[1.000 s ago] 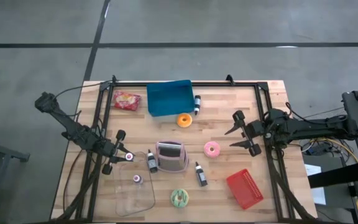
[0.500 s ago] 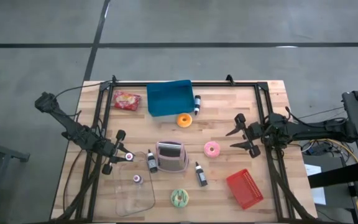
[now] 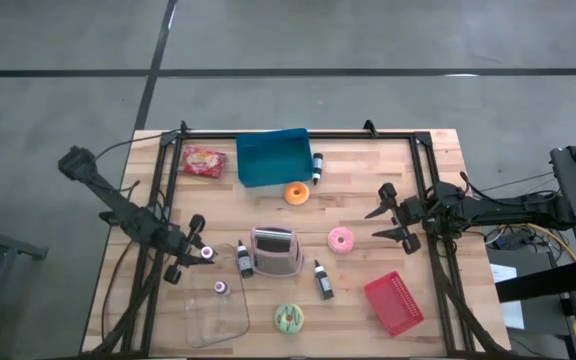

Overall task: Pick & Place Food Item
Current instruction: Put the pink food coloring bottle into the transparent bin

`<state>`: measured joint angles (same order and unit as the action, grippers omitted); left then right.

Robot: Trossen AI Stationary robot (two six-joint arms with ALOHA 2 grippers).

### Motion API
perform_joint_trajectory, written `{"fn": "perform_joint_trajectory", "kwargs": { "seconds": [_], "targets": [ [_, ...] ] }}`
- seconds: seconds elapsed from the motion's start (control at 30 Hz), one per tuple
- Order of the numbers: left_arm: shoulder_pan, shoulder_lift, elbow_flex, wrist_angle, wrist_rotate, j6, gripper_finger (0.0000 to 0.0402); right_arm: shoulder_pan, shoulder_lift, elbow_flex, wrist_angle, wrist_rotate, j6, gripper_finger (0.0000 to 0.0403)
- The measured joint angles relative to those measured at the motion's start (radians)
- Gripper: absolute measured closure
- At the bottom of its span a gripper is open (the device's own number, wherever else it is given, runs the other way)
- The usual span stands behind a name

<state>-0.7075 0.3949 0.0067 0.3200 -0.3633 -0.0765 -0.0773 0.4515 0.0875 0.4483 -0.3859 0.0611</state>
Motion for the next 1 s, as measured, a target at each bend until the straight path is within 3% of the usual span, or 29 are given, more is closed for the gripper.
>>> {"fn": "perform_joint_trajectory", "kwargs": {
  "seconds": [0.17,0.37,0.63,0.9,1.0],
  "targets": [
    [-0.027,-0.001,0.0,-0.005,-0.022,-0.003,0.0318,0.0,0.0,0.0,-0.002,0.003,0.007,0.0179],
    [-0.078,-0.001,0.0,0.028,-0.166,0.039,0.0318,0.0,0.0,0.0,-0.004,0.007,0.016,0.0179],
    [-0.15,0.004,0.0,0.066,-0.255,-0.007,0.0318,0.0,0.001,-0.005,-0.005,0.015,0.026,0.0179],
    [-0.273,0.021,0.002,0.142,-0.532,-0.006,0.0318,0.0,0.001,-0.005,-0.005,0.015,0.029,0.0179],
    [-0.323,0.047,0.005,0.136,-0.552,-0.011,0.0318,0.0,0.0,-0.005,-0.006,0.015,0.029,0.0179]
  ]
}}
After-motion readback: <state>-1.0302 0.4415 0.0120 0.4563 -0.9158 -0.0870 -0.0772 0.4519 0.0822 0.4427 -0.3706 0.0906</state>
